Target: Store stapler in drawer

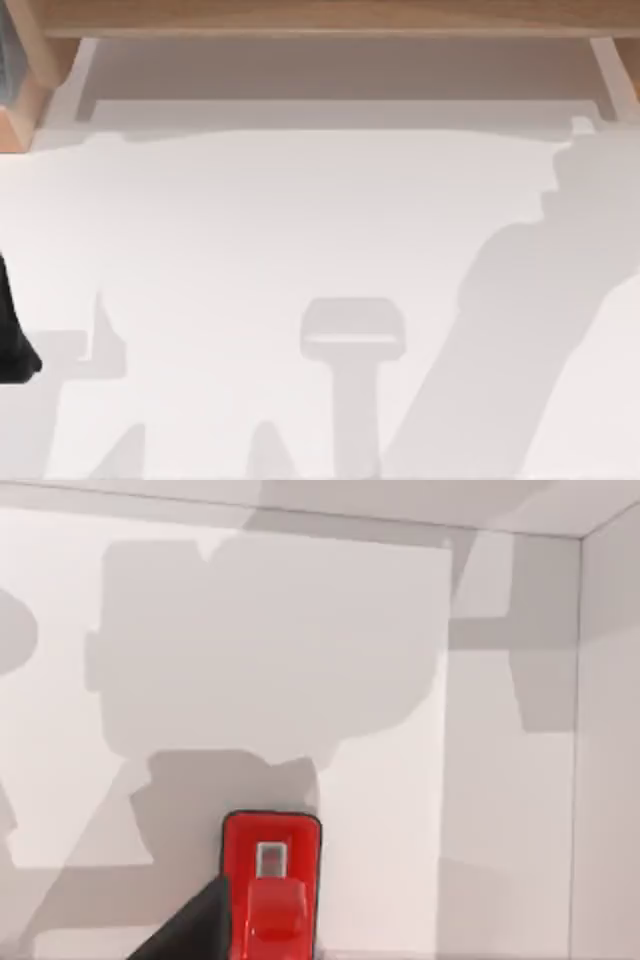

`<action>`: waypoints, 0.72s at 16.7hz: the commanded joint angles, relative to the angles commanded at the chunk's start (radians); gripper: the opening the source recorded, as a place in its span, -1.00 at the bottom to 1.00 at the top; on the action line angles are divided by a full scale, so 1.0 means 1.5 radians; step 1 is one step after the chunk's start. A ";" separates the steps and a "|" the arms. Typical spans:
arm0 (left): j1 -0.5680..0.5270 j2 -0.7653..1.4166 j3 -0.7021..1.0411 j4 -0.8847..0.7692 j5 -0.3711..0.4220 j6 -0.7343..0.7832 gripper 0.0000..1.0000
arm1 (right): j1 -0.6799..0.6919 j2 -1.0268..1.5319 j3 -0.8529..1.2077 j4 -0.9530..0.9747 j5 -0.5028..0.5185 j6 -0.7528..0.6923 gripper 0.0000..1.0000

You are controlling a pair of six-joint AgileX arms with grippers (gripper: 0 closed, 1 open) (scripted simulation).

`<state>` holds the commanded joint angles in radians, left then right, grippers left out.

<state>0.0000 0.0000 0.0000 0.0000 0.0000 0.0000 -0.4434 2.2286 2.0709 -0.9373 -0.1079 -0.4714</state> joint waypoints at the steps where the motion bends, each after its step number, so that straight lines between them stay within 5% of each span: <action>1: 0.000 0.000 0.000 0.000 0.000 0.000 1.00 | -0.018 -0.022 -0.028 0.051 -0.011 -0.017 1.00; 12: 0.000 0.000 0.000 0.000 0.000 0.000 1.00 | -0.280 -0.177 -0.496 0.798 -0.155 -0.302 1.00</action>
<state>0.0000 0.0000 0.0000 0.0000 0.0000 0.0000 -0.8631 1.9629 1.3263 0.2591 -0.3399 -0.9252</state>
